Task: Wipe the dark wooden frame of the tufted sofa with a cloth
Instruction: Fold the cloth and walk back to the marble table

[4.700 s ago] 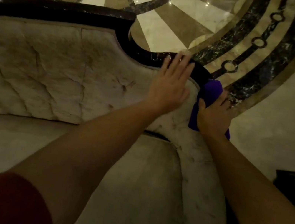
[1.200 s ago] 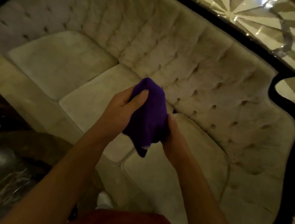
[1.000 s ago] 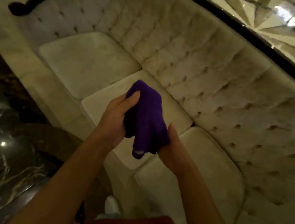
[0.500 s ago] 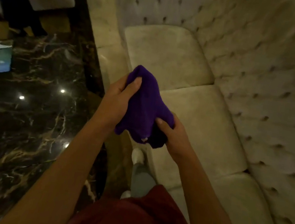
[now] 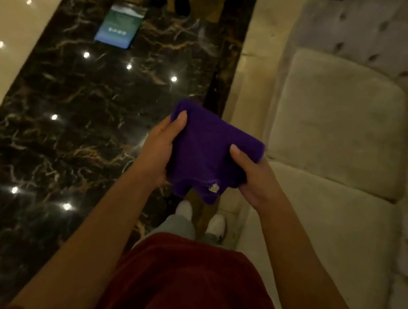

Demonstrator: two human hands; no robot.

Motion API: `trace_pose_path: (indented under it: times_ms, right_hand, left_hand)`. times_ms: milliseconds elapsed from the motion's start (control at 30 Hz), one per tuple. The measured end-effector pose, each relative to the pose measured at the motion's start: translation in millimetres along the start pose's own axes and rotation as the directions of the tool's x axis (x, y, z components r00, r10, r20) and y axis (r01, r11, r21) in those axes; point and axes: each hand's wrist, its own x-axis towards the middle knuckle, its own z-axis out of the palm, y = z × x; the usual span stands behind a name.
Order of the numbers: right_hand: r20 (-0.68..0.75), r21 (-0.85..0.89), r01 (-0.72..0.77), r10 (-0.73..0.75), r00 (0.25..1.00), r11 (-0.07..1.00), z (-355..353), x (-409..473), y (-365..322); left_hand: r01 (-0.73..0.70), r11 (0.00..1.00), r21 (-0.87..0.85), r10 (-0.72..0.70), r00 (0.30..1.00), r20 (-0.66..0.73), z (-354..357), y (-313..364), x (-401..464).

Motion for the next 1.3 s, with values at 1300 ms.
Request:
trace_pose_path:
  times_ms: [1300]
  right_hand:
    - [0.525, -0.665, 0.745, 0.677, 0.515, -0.051, 162, 423, 246]
  left_hand:
    - [0.084, 0.967, -0.238, -0.252, 0.269, -0.929, -247, -200, 181]
